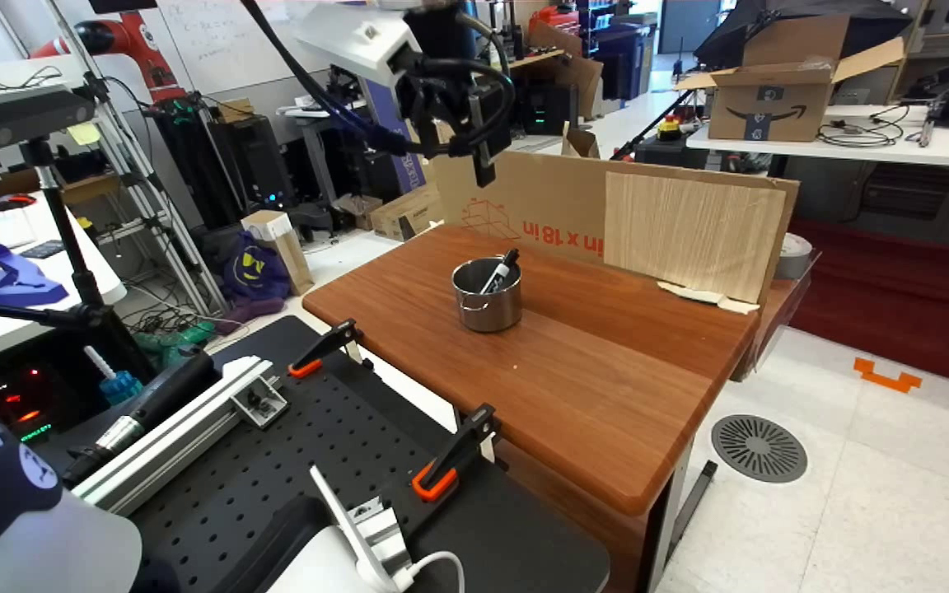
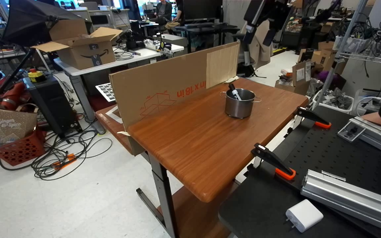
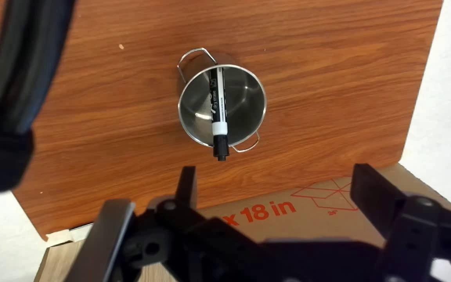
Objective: Put the marker in the pot on the table
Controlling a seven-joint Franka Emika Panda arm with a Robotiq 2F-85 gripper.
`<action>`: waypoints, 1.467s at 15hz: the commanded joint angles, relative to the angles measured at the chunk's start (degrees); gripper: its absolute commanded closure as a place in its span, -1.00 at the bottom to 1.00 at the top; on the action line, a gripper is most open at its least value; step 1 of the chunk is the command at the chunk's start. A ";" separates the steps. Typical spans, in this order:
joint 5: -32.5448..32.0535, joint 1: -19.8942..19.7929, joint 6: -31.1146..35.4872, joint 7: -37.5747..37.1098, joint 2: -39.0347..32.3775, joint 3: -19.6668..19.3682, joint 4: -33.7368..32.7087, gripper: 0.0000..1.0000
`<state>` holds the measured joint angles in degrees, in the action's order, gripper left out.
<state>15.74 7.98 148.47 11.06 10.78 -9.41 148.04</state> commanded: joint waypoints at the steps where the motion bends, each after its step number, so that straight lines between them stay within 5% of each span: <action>1: 3.95 -1.10 2.31 1.08 -9.18 2.84 -5.57 -1.00; 8: 2.74 -5.05 3.25 -1.26 -23.57 7.90 -13.86 -1.00; 16: 0.86 -8.19 2.96 -2.46 -31.06 9.77 -18.20 -1.00; 17: 0.71 -8.31 3.49 -2.47 -31.34 9.92 -18.29 -0.50; 22: -2.00 -7.69 4.22 -4.58 -31.28 9.78 -18.90 0.15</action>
<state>16.03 1.17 150.90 8.68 -19.72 -0.96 129.65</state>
